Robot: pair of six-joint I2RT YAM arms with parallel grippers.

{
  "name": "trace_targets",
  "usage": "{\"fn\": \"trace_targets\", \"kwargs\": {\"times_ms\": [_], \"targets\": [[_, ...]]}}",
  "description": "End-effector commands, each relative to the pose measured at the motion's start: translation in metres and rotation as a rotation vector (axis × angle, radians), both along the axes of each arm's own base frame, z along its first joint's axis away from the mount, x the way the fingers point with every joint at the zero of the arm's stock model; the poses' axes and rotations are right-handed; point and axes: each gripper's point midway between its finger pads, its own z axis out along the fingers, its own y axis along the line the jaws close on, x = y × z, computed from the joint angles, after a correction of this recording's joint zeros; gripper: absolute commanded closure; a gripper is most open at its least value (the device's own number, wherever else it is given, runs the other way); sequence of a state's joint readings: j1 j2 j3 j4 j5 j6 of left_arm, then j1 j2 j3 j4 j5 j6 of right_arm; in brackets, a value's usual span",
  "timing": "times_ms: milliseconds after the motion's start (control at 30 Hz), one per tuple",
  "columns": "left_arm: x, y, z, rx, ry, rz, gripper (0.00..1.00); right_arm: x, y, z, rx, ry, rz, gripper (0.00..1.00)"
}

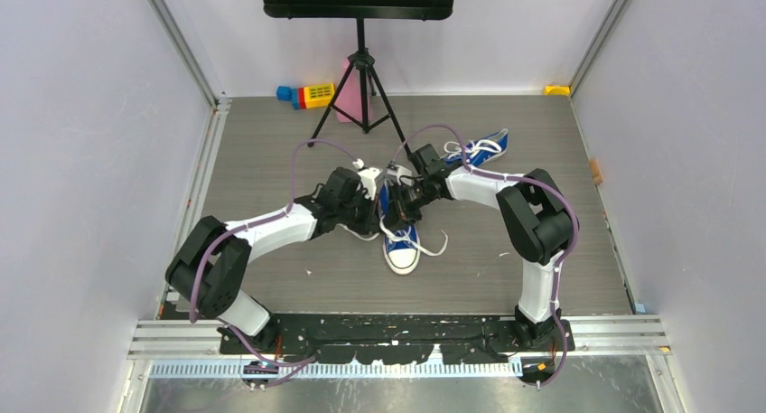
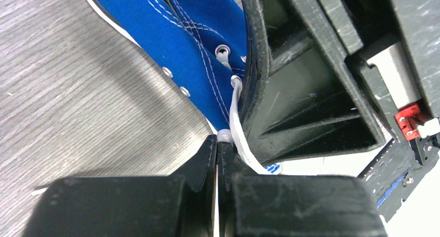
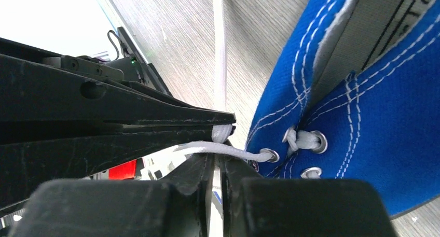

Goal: Tie the shoes

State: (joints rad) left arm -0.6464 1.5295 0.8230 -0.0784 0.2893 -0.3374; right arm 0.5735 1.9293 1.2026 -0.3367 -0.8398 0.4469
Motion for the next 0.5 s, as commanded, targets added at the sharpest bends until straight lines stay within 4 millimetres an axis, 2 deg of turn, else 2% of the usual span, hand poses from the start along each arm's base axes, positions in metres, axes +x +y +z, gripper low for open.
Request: {"fn": "trace_targets", "kwargs": {"times_ms": [0,133,467], "targets": [[0.013,-0.014,0.022,-0.063,-0.046,-0.008,1.00,0.009,0.003,0.011,0.012,-0.034,-0.005,0.91],[0.011,-0.008,0.022,-0.036,-0.027,0.012,0.96,0.017,-0.006,0.014,-0.055,-0.087,-0.043,1.00],[0.000,0.010,0.042,0.011,0.007,0.066,0.79,0.033,-0.035,0.037,-0.224,-0.267,-0.158,1.00]]}}
